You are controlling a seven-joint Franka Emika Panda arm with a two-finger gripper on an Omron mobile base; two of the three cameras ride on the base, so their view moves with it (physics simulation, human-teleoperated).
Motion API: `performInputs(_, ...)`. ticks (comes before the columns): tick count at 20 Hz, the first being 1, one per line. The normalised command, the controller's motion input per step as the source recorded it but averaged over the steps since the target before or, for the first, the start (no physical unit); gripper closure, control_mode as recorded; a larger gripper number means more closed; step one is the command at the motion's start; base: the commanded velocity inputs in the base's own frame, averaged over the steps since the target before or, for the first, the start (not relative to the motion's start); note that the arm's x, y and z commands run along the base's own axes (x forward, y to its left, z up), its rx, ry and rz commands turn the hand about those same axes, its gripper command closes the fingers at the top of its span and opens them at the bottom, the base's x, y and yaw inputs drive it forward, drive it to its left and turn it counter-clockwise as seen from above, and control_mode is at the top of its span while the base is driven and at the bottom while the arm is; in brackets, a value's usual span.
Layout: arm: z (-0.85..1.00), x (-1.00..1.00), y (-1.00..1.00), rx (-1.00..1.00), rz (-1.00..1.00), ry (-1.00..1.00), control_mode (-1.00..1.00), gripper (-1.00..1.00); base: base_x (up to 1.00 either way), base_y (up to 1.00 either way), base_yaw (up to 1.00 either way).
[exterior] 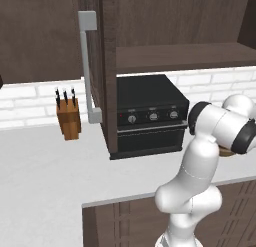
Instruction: Pick up the bowls on the counter and stack them on top of one another in the open cabinet. Place the smaller bowl on top of the larger bowl.
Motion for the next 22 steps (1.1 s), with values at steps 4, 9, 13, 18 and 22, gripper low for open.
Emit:
performInputs(4,-0.29,0.0,0.15,0.01,-0.01,0.0,-1.0,1.0,0.0,0.0,0.0)
performInputs(9,-0.23,0.05,0.03,0.01,-0.02,-0.02,-1.0,1.0,0.0,0.0,0.0)
performInputs(13,-0.16,0.03,0.09,0.0,-0.01,-0.01,-1.0,1.0,0.0,0.0,0.0)
performInputs(18,0.94,-0.71,0.0,0.05,-0.09,-0.23,-1.0,1.0,0.0,0.0,0.0)
performInputs(22,1.0,-0.86,0.13,0.04,-0.11,-0.33,-1.0,1.0,0.0,0.0,0.0)
